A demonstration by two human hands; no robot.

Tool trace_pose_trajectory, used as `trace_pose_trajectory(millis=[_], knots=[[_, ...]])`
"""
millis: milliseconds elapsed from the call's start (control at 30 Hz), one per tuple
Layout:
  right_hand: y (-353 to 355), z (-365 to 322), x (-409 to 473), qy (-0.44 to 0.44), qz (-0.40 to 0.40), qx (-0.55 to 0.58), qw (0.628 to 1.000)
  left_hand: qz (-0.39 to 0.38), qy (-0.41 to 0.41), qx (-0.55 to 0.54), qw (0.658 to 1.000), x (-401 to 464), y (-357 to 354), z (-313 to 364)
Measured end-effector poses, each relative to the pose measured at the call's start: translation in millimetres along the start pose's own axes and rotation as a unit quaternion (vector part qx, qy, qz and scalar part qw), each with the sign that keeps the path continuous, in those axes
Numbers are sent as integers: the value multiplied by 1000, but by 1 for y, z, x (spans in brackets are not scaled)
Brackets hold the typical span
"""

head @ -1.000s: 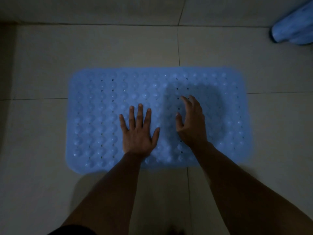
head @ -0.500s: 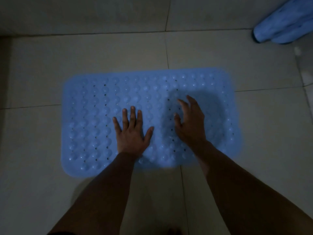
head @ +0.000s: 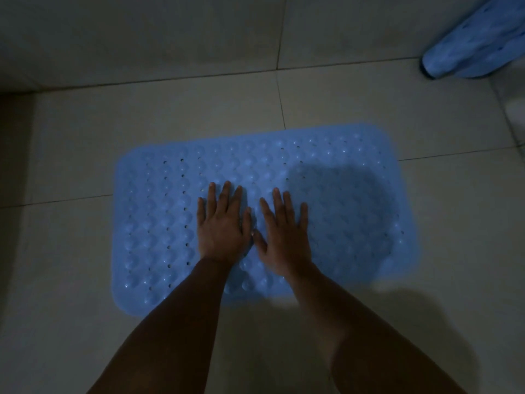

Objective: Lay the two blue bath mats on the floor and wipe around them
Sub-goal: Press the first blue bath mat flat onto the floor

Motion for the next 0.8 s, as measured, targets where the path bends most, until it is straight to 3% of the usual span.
trace_pose_trajectory(millis=[800], knots=[[-5,3,-1,0,19,-13,1000,7,-6,-3,1000,20,-9,-9]])
Point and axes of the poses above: each hand's wrist, its own x-axis towards the middle knuckle, its own y-axis out of the back of the hand, z = x × y, the point moved 5 cm from there along x, towards the middle knuckle, and after that the axes turned 3 degrees about -x, right-handed, at the moved point
